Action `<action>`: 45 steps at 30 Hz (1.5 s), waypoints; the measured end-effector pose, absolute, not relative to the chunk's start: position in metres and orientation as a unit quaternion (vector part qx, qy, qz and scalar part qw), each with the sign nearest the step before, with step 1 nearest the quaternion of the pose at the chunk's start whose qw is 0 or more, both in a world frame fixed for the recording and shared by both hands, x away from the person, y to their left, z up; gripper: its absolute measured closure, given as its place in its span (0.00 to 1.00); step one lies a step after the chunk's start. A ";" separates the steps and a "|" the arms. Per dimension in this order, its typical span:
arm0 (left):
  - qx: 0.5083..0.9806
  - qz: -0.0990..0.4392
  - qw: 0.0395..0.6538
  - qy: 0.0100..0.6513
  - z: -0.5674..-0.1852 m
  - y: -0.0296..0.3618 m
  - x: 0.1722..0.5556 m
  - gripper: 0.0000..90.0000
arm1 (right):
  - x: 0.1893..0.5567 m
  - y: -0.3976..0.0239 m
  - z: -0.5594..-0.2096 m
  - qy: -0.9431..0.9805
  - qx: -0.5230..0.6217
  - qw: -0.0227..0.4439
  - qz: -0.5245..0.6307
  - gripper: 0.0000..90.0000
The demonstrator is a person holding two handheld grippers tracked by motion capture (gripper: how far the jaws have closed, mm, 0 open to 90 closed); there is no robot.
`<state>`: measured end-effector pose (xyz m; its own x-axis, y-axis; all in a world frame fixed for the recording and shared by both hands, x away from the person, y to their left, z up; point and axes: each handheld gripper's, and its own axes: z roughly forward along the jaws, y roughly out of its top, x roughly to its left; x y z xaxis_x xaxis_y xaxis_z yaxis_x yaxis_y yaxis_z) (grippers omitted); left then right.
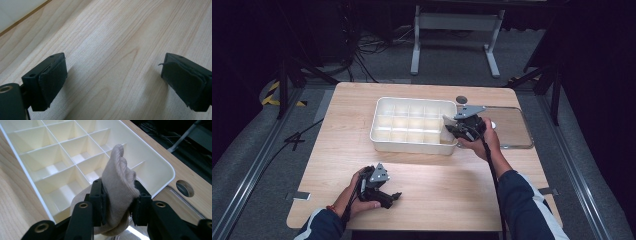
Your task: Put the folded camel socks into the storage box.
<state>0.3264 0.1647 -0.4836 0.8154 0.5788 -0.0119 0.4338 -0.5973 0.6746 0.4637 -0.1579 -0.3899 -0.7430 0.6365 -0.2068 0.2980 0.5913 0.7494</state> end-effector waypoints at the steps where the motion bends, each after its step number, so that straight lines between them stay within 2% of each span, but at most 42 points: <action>1: 0.887 0.105 0.346 0.285 -0.484 0.165 0.326 0.08 | 0.463 -0.157 -0.391 0.861 0.271 0.236 0.359 0.75; 16: 0.887 0.104 0.348 0.286 -0.484 0.165 0.326 0.08 | 0.462 -0.146 -0.413 0.889 0.249 0.227 0.311 0.71; 21: 0.887 0.104 0.348 0.286 -0.484 0.165 0.326 0.08 | 0.462 -0.147 -0.415 0.893 0.252 0.207 0.309 0.69; 29: 0.887 0.104 0.348 0.286 -0.484 0.165 0.326 0.08 | 0.465 -0.151 -0.411 0.903 0.255 0.170 0.302 0.61; 36: 0.887 0.104 0.348 0.286 -0.484 0.165 0.326 0.08 | 0.468 -0.159 -0.398 0.889 0.277 0.149 0.332 0.65; 41: 0.888 0.105 0.346 0.285 -0.484 0.165 0.326 0.08 | 0.469 -0.159 -0.394 0.882 0.279 0.157 0.345 0.70; 45: 0.888 0.105 0.346 0.285 -0.484 0.165 0.326 0.08 | 0.471 -0.156 -0.394 0.878 0.292 0.160 0.345 0.70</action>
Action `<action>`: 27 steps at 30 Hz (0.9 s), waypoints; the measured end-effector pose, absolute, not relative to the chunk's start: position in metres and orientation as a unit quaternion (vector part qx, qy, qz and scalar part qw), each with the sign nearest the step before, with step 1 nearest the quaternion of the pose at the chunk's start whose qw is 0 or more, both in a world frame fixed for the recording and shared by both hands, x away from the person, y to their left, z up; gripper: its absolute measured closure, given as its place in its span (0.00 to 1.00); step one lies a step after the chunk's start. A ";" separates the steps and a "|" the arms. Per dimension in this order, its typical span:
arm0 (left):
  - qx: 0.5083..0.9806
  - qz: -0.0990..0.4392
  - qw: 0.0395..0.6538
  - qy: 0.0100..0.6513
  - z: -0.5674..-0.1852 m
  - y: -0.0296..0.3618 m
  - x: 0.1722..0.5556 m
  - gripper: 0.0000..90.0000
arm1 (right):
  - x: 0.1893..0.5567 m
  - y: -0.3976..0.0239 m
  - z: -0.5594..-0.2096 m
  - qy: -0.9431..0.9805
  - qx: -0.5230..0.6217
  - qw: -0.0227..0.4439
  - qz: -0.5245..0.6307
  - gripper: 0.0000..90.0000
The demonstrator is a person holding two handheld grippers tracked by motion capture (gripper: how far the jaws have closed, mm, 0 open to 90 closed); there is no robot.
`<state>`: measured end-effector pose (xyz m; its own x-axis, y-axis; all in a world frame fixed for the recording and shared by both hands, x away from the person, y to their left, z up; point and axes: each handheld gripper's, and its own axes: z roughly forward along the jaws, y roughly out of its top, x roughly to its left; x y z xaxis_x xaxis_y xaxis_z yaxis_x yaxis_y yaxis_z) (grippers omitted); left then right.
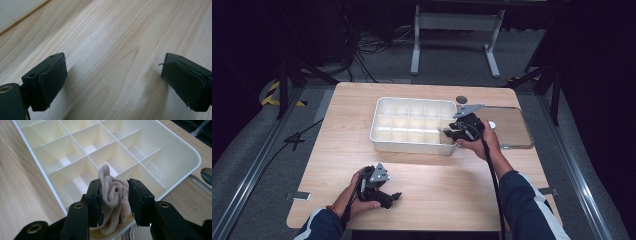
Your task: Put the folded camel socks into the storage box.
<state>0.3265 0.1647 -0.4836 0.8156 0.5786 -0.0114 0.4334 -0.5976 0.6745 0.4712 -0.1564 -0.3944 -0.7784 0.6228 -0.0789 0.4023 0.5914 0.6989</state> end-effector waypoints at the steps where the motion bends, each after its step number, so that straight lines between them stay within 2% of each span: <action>1: 0.888 0.105 0.346 0.285 -0.484 0.165 0.326 0.08 | 0.471 -0.156 -0.394 0.878 0.292 0.160 0.345 0.70; 5: 0.888 0.105 0.346 0.285 -0.484 0.165 0.326 0.08 | 0.477 -0.154 -0.398 0.880 0.310 0.148 0.327 0.73; 9: 0.886 0.104 0.348 0.287 -0.484 0.164 0.326 0.07 | 0.481 -0.149 -0.400 0.891 0.309 0.136 0.305 0.82; 14: 0.886 0.103 0.350 0.286 -0.484 0.164 0.326 0.07 | 0.486 -0.149 -0.403 0.893 0.316 0.124 0.295 0.85; 27: 0.886 0.104 0.349 0.287 -0.484 0.164 0.326 0.07 | 0.492 -0.137 -0.410 0.920 0.304 0.093 0.230 0.88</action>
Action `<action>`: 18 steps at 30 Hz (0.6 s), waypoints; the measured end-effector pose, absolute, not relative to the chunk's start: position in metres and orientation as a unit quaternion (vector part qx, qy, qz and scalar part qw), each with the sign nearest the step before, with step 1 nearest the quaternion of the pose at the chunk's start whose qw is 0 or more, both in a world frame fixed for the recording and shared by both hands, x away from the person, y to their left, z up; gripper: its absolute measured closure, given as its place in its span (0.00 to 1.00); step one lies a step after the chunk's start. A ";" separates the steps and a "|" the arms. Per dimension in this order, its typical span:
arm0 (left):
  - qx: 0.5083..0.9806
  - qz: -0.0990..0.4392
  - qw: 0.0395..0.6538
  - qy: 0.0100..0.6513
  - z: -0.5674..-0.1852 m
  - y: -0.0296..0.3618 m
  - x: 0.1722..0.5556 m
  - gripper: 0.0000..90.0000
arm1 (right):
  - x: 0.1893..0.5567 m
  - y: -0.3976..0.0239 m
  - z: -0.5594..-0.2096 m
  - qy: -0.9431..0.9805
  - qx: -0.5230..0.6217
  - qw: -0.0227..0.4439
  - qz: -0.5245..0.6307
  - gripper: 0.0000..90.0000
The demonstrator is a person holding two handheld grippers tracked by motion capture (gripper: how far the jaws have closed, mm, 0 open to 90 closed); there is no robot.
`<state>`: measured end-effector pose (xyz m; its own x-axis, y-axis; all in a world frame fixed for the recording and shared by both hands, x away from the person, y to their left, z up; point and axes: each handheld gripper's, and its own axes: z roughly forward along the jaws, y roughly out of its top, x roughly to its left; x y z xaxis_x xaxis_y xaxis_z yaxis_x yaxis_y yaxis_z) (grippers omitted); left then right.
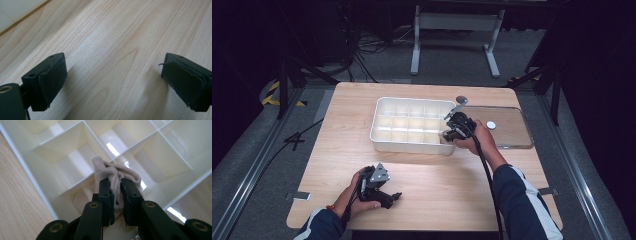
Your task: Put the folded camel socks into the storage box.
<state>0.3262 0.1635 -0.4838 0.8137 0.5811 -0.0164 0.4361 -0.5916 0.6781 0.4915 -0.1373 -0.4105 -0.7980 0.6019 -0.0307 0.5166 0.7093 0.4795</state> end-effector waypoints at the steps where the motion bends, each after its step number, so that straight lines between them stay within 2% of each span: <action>1: 0.886 0.104 0.349 0.287 -0.484 0.163 0.326 0.07 | 0.492 -0.136 -0.412 0.923 0.303 0.085 0.223 0.88; 18: 0.887 0.105 0.348 0.284 -0.484 0.163 0.326 0.07 | 0.497 -0.127 -0.419 0.932 0.301 0.075 0.189 0.89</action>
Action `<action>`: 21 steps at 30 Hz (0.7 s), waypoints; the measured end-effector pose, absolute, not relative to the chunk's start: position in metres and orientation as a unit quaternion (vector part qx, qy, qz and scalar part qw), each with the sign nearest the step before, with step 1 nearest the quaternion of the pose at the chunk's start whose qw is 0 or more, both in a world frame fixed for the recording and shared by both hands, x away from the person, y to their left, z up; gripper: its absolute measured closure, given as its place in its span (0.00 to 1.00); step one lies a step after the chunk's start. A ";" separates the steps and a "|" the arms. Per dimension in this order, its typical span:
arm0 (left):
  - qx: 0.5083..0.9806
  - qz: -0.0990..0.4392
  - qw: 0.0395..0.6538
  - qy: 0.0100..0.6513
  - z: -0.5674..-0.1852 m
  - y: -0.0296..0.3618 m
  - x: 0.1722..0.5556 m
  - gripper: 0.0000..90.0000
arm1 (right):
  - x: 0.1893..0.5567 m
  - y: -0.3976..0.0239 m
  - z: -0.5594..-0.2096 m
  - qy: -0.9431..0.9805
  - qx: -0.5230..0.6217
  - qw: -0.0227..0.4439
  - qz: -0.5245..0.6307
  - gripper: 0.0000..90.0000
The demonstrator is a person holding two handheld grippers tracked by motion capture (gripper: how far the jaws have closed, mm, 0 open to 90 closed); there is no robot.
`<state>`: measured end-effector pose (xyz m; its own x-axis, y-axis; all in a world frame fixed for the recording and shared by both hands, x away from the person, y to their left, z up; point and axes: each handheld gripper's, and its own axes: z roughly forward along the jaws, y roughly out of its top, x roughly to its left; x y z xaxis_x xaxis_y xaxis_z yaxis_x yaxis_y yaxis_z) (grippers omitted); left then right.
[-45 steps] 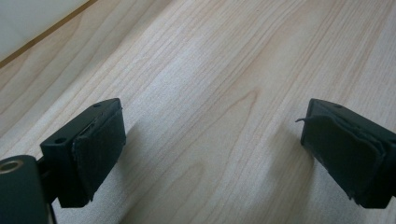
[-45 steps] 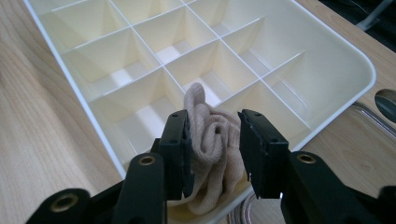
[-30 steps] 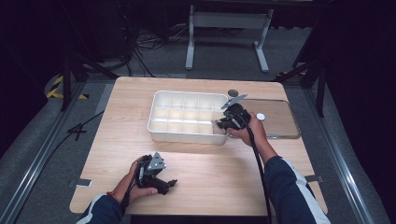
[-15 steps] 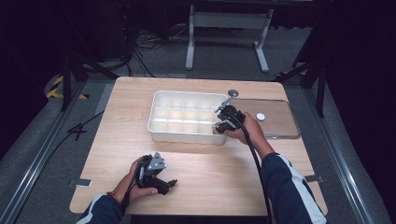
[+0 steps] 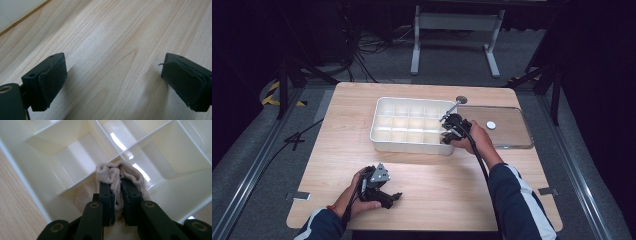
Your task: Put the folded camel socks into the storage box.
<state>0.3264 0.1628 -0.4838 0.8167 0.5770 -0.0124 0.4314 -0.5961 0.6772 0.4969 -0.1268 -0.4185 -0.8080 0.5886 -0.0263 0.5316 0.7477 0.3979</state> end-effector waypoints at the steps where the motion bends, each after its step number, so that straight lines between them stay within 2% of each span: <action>1: 0.887 0.104 0.348 0.284 -0.484 0.163 0.326 0.07 | 0.497 -0.127 -0.419 0.932 0.301 0.075 0.189 0.89; 21: 0.888 0.105 0.347 0.283 -0.484 0.163 0.327 0.07 | 0.493 -0.127 -0.419 0.931 0.298 0.088 0.193 0.88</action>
<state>0.3266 0.1630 -0.4836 0.8181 0.5750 -0.0099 0.4297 -0.5997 0.6751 0.4933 -0.1265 -0.4192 -0.8071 0.5885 -0.0476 0.5208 0.7475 0.4123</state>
